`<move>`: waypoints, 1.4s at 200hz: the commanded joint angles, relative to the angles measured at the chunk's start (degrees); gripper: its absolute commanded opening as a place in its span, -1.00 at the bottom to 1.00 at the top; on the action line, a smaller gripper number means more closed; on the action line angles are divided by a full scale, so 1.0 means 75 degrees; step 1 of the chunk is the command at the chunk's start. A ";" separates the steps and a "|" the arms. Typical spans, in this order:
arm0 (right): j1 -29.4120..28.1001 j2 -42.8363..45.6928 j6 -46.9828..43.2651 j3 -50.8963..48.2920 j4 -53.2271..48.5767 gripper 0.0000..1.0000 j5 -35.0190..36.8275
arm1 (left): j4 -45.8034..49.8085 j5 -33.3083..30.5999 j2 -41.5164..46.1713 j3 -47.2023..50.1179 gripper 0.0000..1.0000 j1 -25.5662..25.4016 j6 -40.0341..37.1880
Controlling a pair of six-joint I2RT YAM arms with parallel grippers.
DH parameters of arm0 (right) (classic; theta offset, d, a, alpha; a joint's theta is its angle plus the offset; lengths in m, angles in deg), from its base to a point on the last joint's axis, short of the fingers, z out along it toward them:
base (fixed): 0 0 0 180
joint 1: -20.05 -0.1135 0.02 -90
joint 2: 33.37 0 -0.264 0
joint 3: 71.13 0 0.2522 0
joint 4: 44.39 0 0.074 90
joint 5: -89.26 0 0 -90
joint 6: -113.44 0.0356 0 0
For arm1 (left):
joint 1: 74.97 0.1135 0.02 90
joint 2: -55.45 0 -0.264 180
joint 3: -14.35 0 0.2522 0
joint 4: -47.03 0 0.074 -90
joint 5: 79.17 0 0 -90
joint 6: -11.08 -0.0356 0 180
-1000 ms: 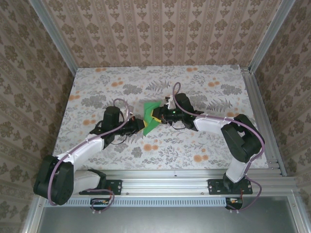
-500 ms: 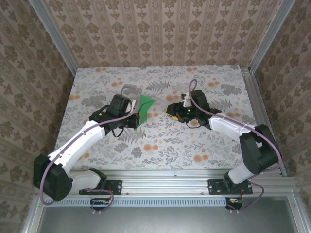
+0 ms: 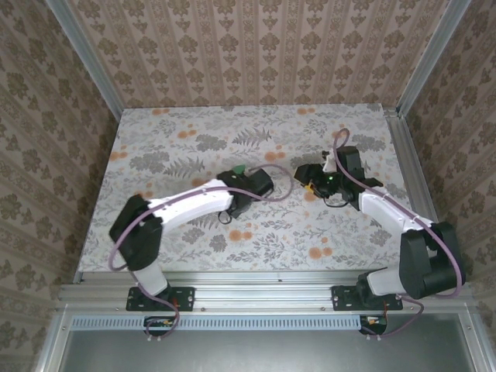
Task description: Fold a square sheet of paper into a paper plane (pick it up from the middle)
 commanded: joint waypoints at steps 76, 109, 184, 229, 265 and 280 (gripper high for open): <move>0.0811 0.0543 -0.0525 -0.0224 -0.0635 0.15 -0.0745 | 0.0062 -0.0009 -0.2237 -0.1132 -0.41 -0.1705 0.0178; 0.0812 0.0457 -0.0478 -0.0288 -0.0599 0.15 -0.0881 | -0.0379 0.0894 -0.2085 -0.1010 -0.20 -0.1785 0.0207; 0.0011 0.0177 0.0018 -0.0517 0.0008 -0.04 -0.0866 | -0.2344 0.5022 0.1039 0.0685 0.20 -0.0954 0.0630; -0.1574 -0.0191 0.0668 -0.0445 0.0888 -0.33 -0.0238 | -0.2496 0.6438 0.2874 0.1985 0.22 0.0755 0.1105; -0.2917 -0.1282 0.0914 0.0140 0.1273 -0.50 0.0456 | -0.2530 0.6887 0.3670 0.2770 0.23 0.2354 0.1189; -0.3292 -0.1835 0.0951 0.0431 0.1354 -0.55 0.0598 | -0.2903 0.7374 0.3796 0.3208 0.24 0.2966 0.1424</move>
